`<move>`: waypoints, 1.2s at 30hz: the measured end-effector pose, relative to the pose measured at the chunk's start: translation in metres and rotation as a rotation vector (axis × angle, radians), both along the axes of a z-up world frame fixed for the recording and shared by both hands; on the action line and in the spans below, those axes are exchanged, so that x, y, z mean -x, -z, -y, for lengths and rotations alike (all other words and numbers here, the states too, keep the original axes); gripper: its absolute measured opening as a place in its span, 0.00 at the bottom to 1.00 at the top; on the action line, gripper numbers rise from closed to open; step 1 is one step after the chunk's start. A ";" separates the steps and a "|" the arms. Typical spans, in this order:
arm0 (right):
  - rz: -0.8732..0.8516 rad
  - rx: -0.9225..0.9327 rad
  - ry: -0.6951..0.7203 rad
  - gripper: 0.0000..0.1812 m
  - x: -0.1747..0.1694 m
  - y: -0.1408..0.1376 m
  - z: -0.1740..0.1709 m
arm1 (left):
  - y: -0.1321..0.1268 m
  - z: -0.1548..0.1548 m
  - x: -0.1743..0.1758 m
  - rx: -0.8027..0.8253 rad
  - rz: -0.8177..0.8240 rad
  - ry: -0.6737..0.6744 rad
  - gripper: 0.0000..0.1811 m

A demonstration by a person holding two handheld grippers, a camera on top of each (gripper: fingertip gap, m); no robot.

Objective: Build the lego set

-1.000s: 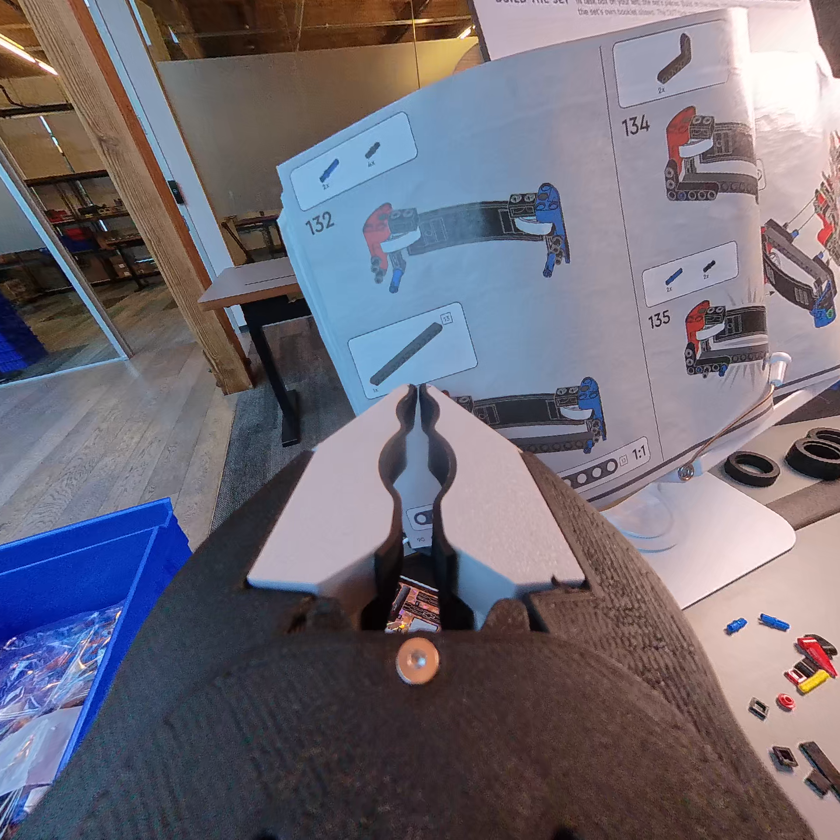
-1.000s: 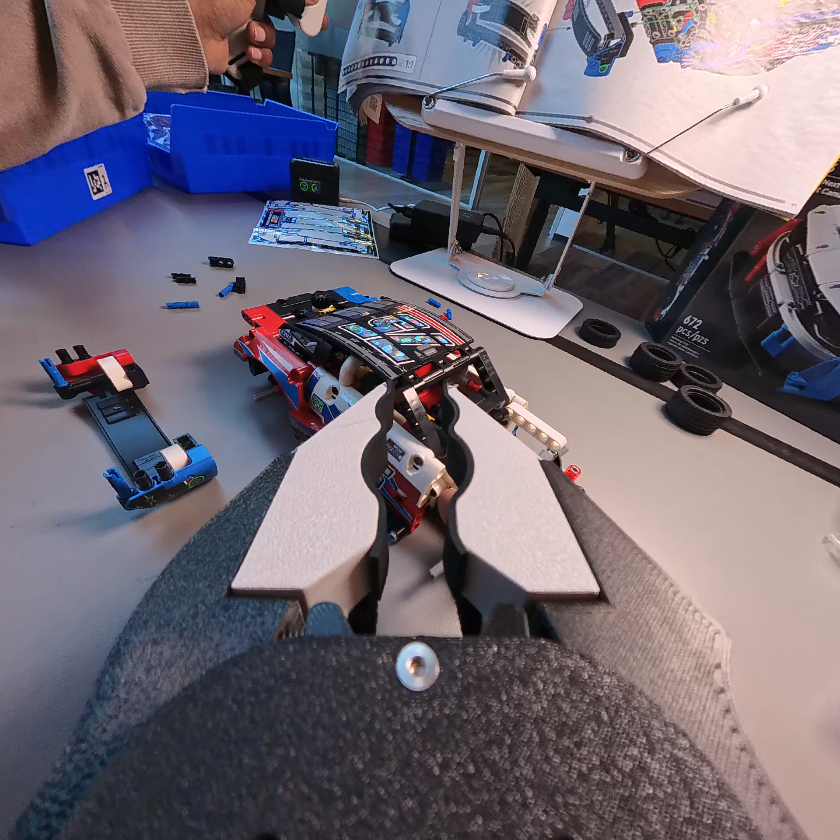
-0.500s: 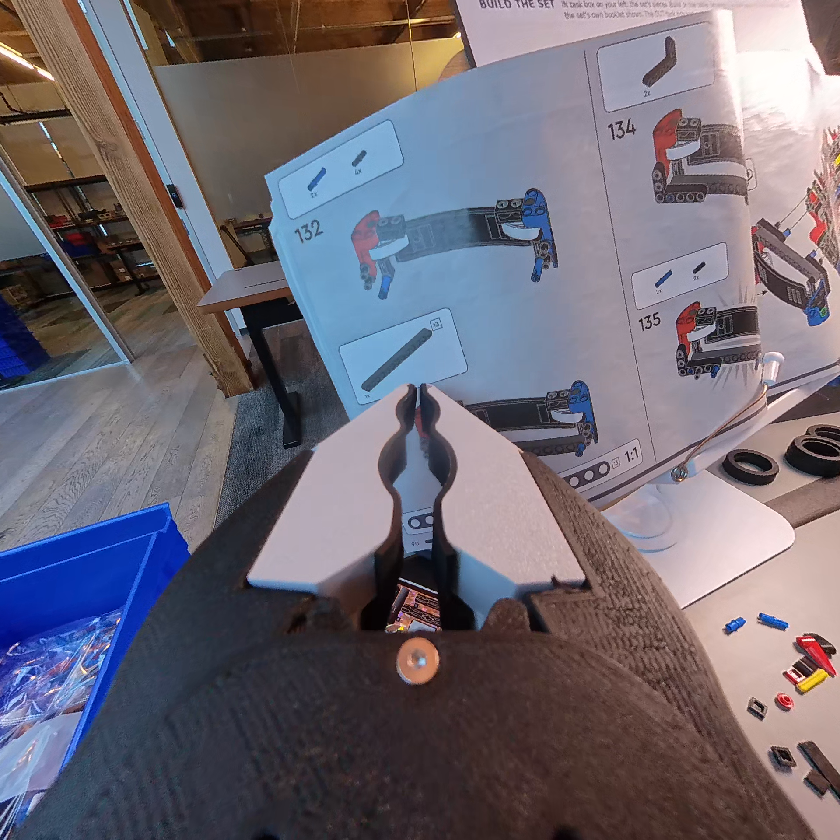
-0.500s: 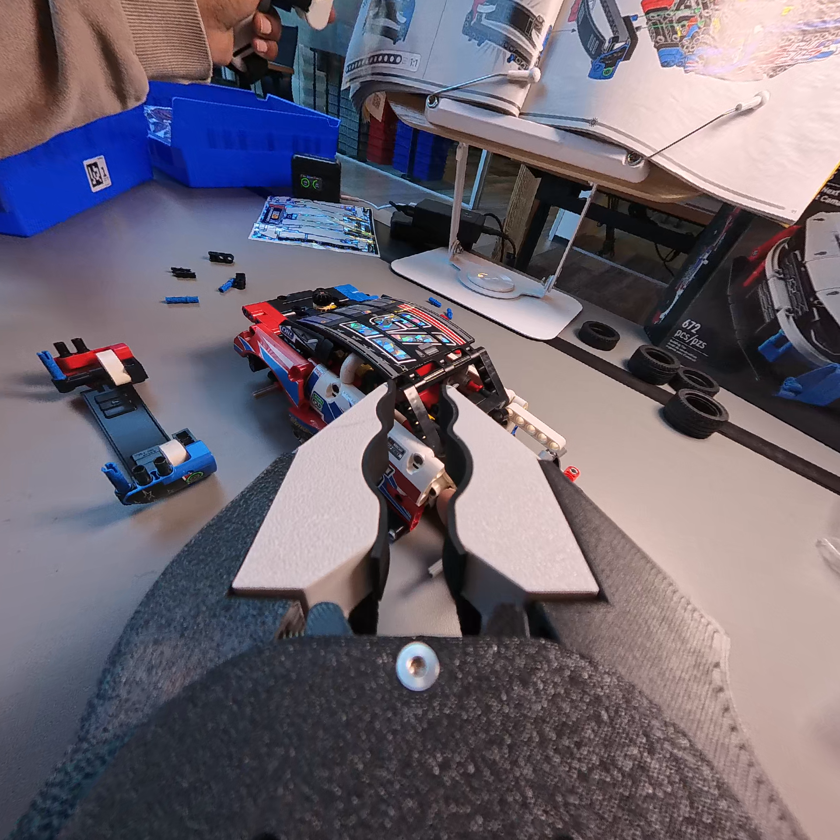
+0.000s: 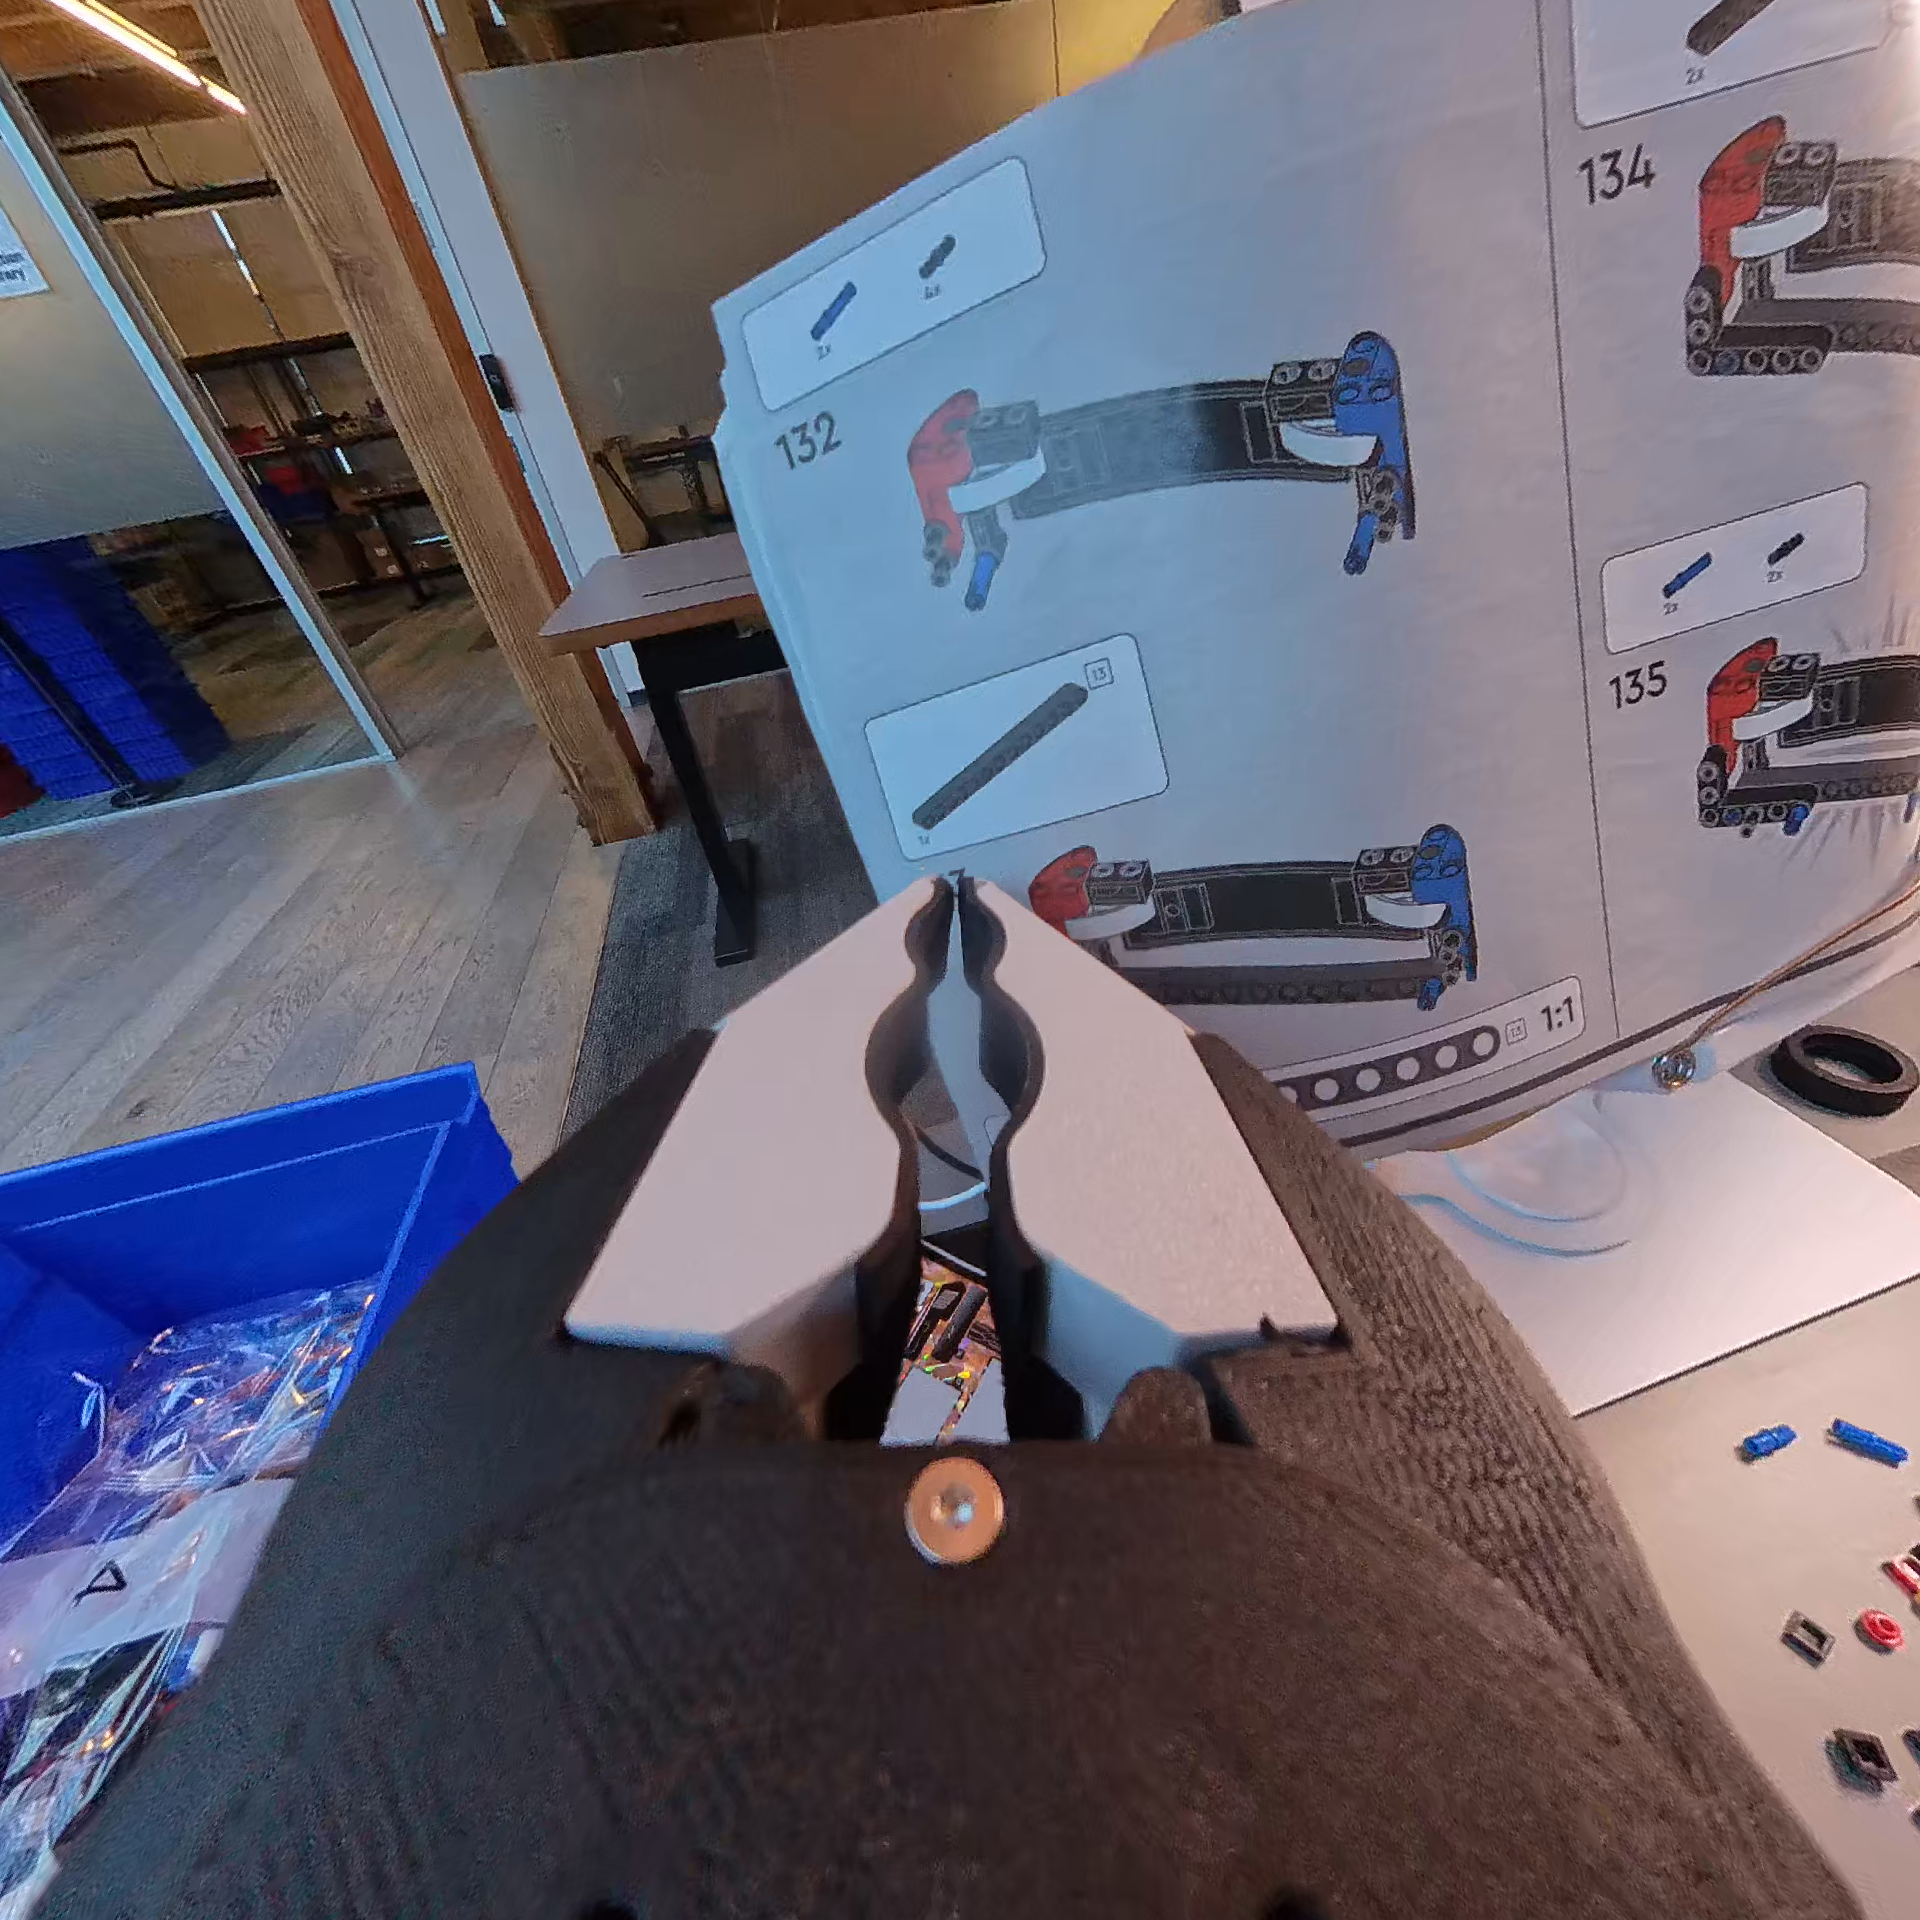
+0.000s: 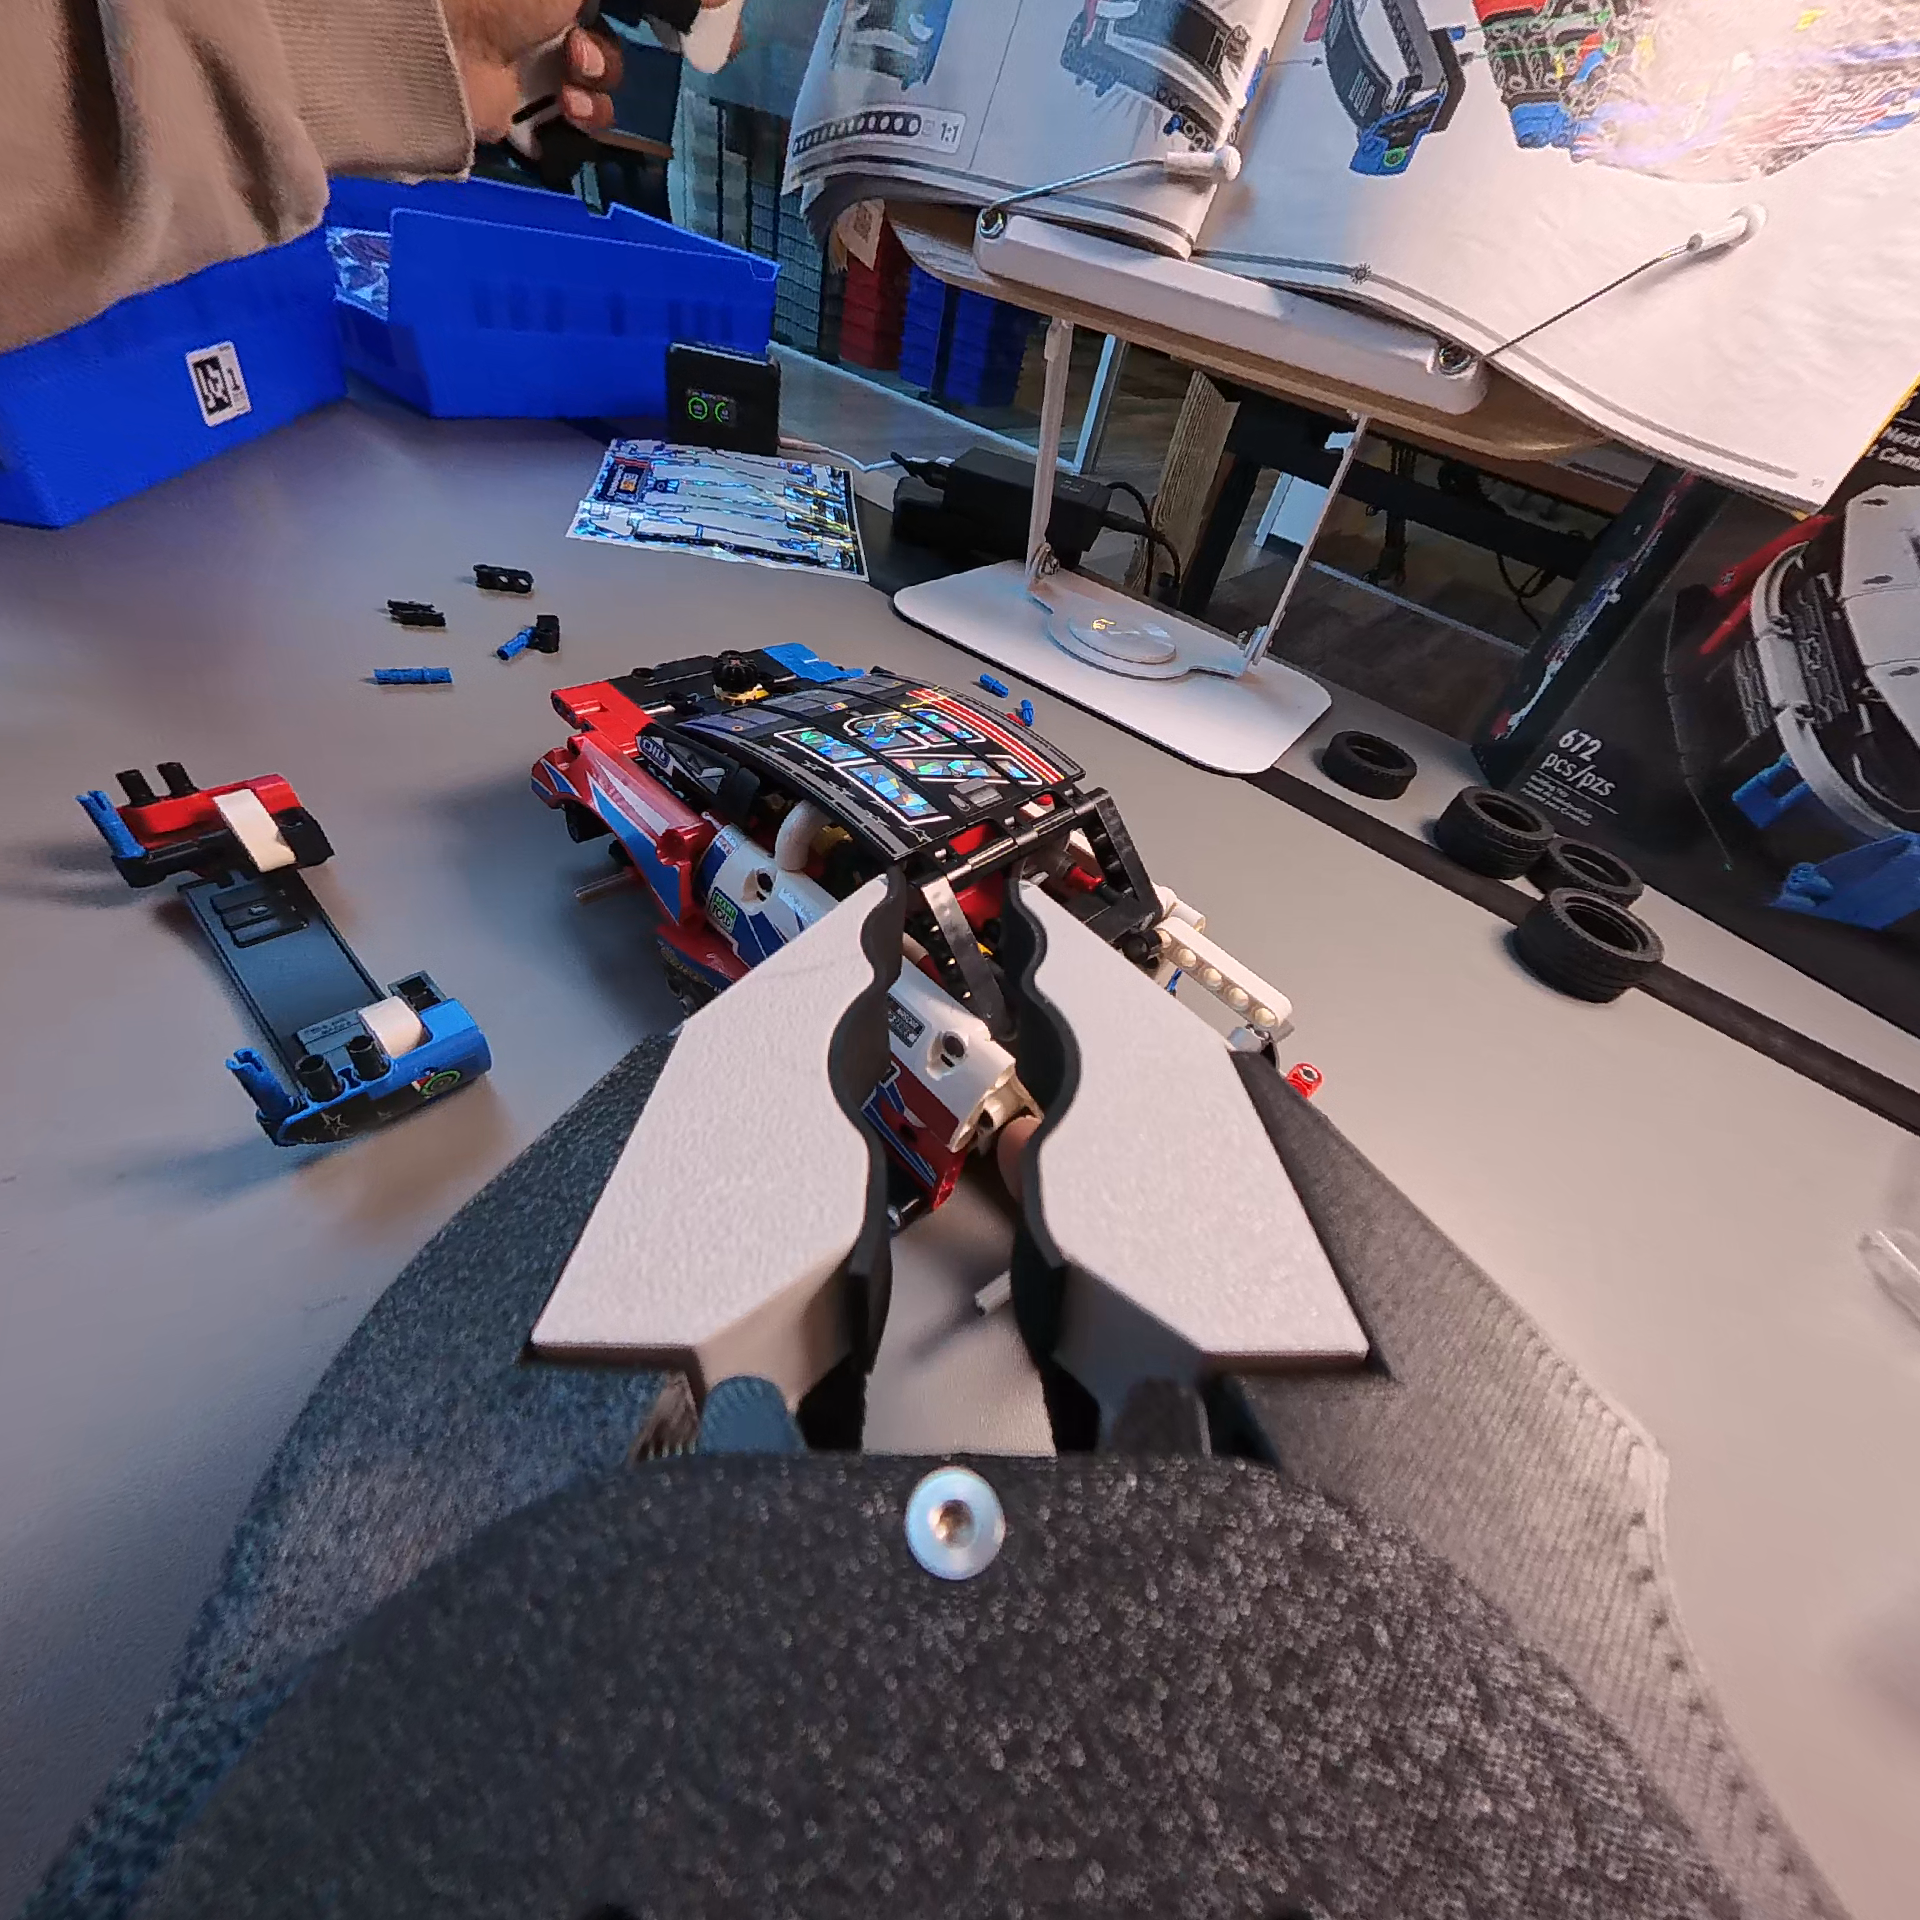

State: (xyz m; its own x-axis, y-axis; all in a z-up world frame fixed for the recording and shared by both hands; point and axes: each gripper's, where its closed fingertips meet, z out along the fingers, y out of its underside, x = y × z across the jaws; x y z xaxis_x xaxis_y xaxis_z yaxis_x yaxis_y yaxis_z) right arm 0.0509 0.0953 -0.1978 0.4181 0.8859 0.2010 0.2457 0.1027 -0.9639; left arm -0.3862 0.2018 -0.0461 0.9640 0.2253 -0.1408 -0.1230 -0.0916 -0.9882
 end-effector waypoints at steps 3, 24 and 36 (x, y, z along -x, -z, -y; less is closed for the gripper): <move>0.005 -0.001 -0.002 0.08 0.001 0.000 0.000 | 0.009 0.006 0.001 0.009 0.019 0.001 0.00; 0.019 -0.023 -0.013 0.08 0.002 0.001 0.003 | 0.038 0.004 -0.044 0.072 -0.038 0.119 0.00; 0.004 -0.062 -0.046 0.07 0.002 -0.008 0.014 | -0.027 0.136 -0.116 -0.047 -0.097 0.358 0.08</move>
State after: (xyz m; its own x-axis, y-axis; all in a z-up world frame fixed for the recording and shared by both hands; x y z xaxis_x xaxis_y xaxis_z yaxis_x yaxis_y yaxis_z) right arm 0.0485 0.0813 -0.1894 0.3758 0.8900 0.2581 0.2430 0.1740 -0.9543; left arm -0.2702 0.0660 -0.0192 0.9656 -0.1149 -0.2332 -0.2326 0.0190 -0.9724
